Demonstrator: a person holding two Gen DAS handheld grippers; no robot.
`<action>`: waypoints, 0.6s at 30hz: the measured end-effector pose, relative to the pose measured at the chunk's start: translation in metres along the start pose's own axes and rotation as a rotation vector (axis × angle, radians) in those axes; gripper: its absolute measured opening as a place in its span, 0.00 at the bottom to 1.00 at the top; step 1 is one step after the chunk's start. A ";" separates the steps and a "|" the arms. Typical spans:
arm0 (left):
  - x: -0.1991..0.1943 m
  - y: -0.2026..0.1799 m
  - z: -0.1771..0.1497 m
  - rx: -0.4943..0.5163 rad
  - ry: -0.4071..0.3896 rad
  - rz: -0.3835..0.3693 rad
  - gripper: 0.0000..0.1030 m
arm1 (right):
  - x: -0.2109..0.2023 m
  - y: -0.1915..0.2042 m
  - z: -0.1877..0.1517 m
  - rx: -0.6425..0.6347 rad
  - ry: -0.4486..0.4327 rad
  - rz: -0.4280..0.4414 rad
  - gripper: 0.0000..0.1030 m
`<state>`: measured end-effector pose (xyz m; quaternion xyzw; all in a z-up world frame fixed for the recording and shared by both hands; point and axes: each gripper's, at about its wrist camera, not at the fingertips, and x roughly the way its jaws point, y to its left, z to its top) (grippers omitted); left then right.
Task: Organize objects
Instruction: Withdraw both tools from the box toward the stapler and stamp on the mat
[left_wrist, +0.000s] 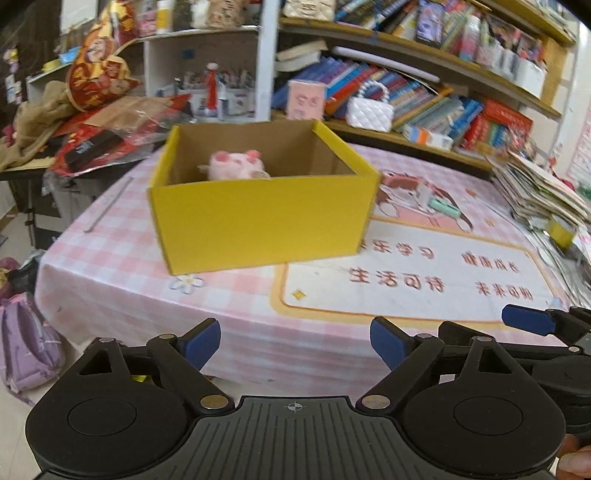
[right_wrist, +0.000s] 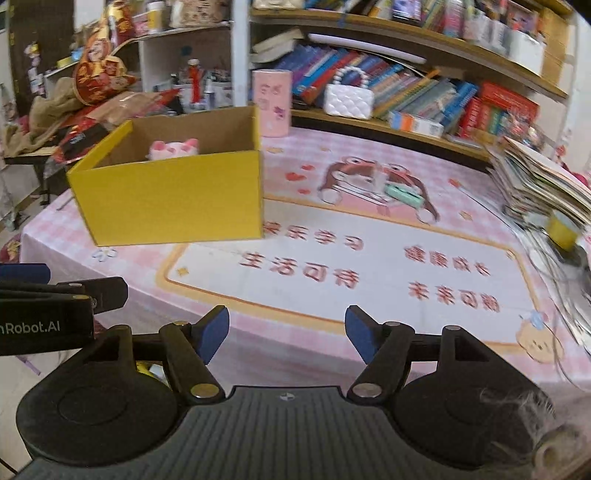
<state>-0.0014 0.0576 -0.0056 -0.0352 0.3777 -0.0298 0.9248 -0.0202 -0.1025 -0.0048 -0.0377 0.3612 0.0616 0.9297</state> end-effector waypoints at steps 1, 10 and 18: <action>0.001 -0.003 0.000 0.010 0.004 -0.007 0.89 | -0.001 -0.004 -0.002 0.009 0.003 -0.012 0.67; 0.013 -0.041 0.005 0.104 0.026 -0.078 0.94 | -0.007 -0.043 -0.010 0.100 0.020 -0.113 0.70; 0.031 -0.073 0.013 0.153 0.054 -0.122 0.94 | -0.001 -0.075 -0.012 0.153 0.049 -0.162 0.72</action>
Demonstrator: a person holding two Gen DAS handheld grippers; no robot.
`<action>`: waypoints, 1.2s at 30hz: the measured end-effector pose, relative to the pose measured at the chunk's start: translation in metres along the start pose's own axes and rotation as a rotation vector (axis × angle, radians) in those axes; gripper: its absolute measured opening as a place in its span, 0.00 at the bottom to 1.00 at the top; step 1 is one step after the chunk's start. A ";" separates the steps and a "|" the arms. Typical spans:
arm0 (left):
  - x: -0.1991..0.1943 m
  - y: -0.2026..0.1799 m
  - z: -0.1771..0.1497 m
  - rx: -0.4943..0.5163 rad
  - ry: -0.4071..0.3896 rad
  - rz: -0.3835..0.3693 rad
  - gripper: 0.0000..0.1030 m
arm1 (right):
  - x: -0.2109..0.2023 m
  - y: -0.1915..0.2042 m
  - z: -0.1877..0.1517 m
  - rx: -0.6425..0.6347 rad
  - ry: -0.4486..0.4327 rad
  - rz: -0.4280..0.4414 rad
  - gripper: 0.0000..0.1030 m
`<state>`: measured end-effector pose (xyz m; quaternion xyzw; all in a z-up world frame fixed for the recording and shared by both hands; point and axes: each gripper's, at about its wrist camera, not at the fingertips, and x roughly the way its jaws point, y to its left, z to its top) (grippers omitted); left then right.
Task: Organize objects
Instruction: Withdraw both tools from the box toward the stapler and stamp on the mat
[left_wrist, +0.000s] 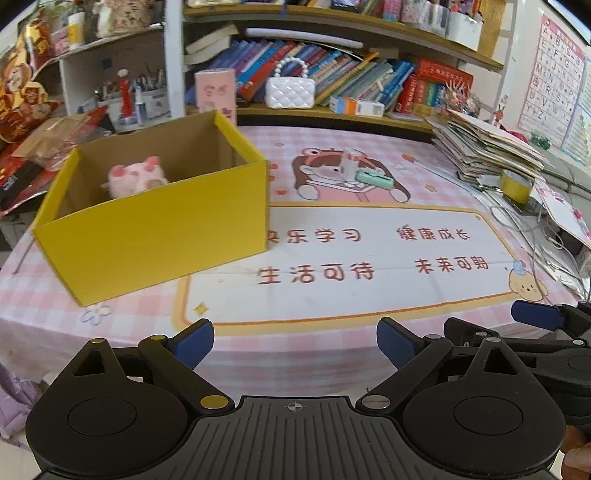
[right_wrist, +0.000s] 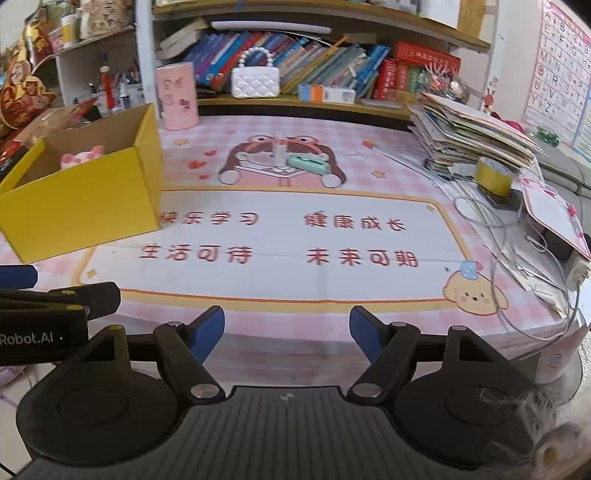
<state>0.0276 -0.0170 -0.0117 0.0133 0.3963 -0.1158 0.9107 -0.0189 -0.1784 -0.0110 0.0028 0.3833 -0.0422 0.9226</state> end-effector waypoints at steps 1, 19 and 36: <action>0.003 -0.003 0.002 0.003 0.003 -0.005 0.94 | 0.002 -0.004 0.001 0.003 0.003 -0.008 0.72; 0.072 -0.045 0.054 -0.005 0.047 -0.029 0.94 | 0.060 -0.061 0.050 0.003 0.051 -0.034 0.73; 0.135 -0.068 0.115 -0.071 0.042 0.055 0.93 | 0.137 -0.101 0.109 -0.069 0.039 0.093 0.68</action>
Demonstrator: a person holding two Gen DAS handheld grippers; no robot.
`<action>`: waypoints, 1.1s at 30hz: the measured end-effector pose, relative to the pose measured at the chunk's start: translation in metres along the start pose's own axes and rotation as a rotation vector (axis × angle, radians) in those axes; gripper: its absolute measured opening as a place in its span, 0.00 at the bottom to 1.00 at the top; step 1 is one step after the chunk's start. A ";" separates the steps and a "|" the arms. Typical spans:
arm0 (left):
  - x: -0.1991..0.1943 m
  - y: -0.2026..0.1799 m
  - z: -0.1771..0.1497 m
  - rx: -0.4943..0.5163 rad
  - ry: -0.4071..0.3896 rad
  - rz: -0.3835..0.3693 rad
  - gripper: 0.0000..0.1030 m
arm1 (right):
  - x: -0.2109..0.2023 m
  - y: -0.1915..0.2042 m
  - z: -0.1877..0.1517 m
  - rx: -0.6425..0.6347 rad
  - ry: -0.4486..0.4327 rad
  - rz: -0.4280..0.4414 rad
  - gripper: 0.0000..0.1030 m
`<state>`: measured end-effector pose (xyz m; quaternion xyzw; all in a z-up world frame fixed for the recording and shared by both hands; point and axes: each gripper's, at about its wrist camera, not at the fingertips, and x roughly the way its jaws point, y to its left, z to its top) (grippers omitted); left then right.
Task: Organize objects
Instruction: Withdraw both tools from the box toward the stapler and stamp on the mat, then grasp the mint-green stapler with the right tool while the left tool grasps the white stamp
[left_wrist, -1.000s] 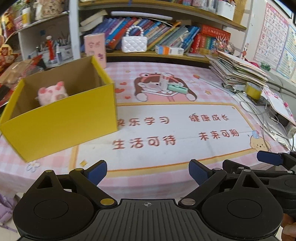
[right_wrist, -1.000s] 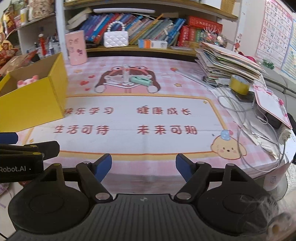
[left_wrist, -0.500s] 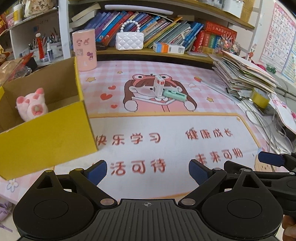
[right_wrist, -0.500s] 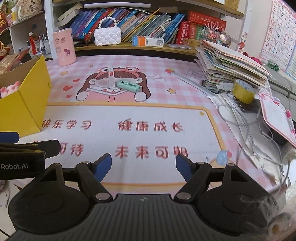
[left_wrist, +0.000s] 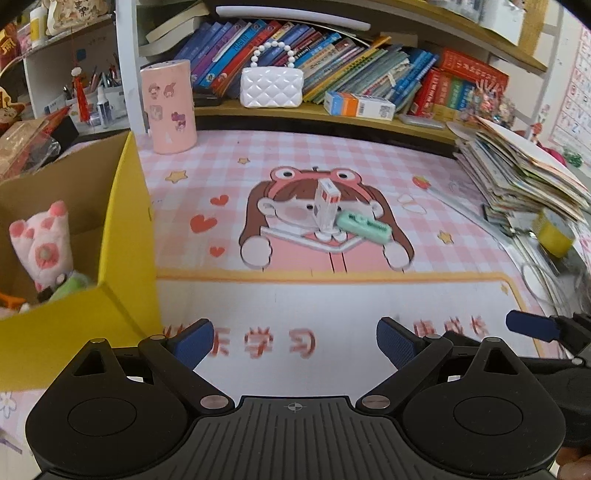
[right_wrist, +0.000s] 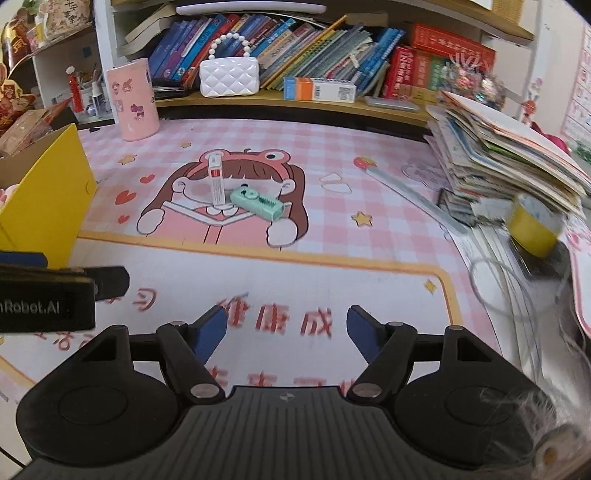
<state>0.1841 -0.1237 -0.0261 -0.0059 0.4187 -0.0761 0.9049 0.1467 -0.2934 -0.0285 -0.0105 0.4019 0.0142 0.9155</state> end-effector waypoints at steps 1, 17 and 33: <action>0.005 -0.002 0.005 -0.004 -0.004 0.006 0.93 | 0.006 -0.003 0.004 -0.006 -0.006 0.009 0.67; 0.068 -0.020 0.084 -0.047 -0.063 0.055 0.93 | 0.114 -0.014 0.071 -0.191 -0.094 0.148 0.65; 0.085 -0.014 0.108 -0.085 -0.073 0.077 0.93 | 0.164 -0.005 0.092 -0.235 -0.056 0.252 0.23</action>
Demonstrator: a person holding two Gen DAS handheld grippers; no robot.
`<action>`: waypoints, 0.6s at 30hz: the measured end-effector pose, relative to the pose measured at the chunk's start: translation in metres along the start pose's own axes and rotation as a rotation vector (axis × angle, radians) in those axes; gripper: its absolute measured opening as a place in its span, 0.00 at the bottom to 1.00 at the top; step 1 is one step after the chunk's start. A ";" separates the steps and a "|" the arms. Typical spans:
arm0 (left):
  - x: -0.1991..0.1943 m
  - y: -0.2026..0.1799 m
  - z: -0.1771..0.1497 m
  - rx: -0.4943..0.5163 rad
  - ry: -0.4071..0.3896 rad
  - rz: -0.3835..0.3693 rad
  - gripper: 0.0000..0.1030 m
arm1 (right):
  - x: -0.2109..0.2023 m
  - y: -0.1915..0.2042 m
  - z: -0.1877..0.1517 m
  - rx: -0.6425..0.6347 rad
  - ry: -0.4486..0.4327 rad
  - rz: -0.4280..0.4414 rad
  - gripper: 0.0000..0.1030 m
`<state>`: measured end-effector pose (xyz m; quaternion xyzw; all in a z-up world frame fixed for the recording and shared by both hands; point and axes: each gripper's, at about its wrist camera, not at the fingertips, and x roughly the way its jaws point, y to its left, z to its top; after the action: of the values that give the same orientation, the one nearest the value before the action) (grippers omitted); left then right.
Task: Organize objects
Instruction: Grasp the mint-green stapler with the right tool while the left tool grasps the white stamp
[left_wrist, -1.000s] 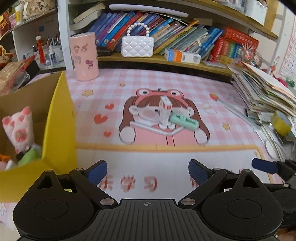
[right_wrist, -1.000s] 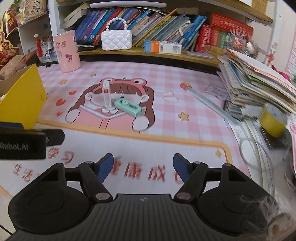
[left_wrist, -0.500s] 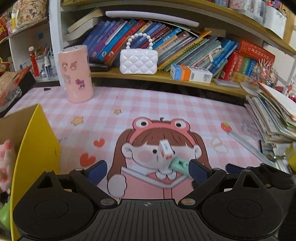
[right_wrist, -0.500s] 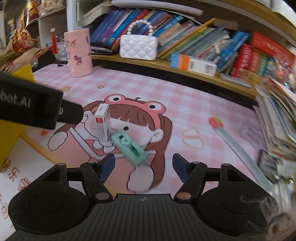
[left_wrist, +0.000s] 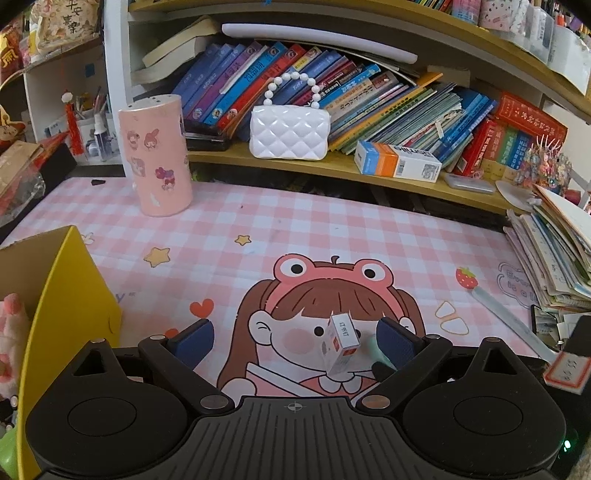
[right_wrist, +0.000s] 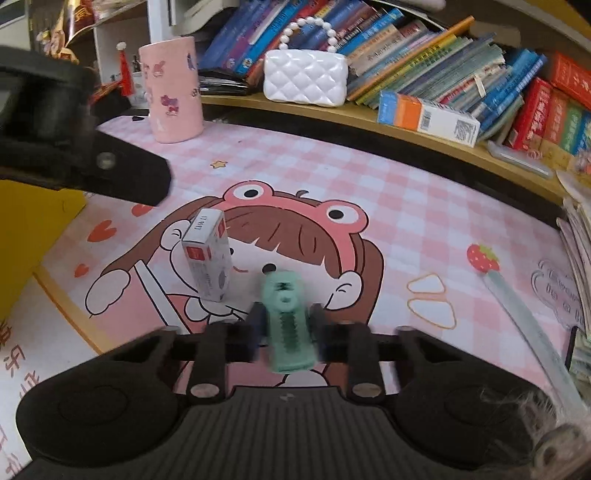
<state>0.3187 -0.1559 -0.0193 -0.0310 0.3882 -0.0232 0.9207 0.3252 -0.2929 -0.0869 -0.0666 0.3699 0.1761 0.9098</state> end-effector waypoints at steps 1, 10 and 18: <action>0.001 0.000 0.000 0.000 0.001 -0.002 0.93 | -0.001 -0.001 0.000 0.004 0.001 0.006 0.23; 0.017 -0.014 0.001 0.016 0.010 -0.024 0.93 | -0.037 -0.024 -0.016 0.136 -0.016 -0.081 0.23; 0.042 -0.034 -0.006 0.052 0.008 -0.003 0.84 | -0.054 -0.030 -0.023 0.202 -0.006 -0.100 0.23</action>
<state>0.3431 -0.1926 -0.0513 -0.0074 0.3912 -0.0349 0.9196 0.2852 -0.3409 -0.0658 0.0078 0.3793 0.0927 0.9206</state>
